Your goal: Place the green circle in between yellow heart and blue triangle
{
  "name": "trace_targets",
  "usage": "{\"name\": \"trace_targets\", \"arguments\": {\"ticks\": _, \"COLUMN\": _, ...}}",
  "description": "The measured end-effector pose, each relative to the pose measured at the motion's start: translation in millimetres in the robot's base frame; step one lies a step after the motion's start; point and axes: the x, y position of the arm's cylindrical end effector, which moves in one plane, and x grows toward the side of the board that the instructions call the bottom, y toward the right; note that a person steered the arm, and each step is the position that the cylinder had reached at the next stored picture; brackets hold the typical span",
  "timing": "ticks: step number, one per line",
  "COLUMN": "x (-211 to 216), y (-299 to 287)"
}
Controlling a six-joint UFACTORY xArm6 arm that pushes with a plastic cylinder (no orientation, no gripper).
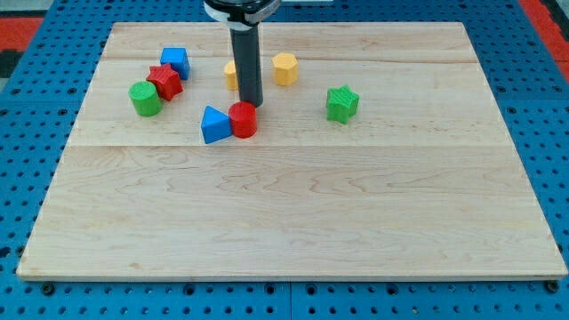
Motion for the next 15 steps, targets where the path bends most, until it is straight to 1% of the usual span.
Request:
{"name": "trace_targets", "arguments": {"ticks": 1, "x": 44, "y": 38}}
{"name": "trace_targets", "arguments": {"ticks": 2, "x": 57, "y": 5}}
{"name": "trace_targets", "arguments": {"ticks": 3, "x": 20, "y": -52}}
{"name": "trace_targets", "arguments": {"ticks": 4, "x": -12, "y": -98}}
{"name": "trace_targets", "arguments": {"ticks": 5, "x": -13, "y": -100}}
{"name": "trace_targets", "arguments": {"ticks": 6, "x": -13, "y": -90}}
{"name": "trace_targets", "arguments": {"ticks": 7, "x": 9, "y": -83}}
{"name": "trace_targets", "arguments": {"ticks": 8, "x": 21, "y": -90}}
{"name": "trace_targets", "arguments": {"ticks": 9, "x": 53, "y": -112}}
{"name": "trace_targets", "arguments": {"ticks": 10, "x": 42, "y": -171}}
{"name": "trace_targets", "arguments": {"ticks": 11, "x": 0, "y": -222}}
{"name": "trace_targets", "arguments": {"ticks": 12, "x": -13, "y": -204}}
{"name": "trace_targets", "arguments": {"ticks": 13, "x": 21, "y": -121}}
{"name": "trace_targets", "arguments": {"ticks": 14, "x": 25, "y": -108}}
{"name": "trace_targets", "arguments": {"ticks": 15, "x": 23, "y": -74}}
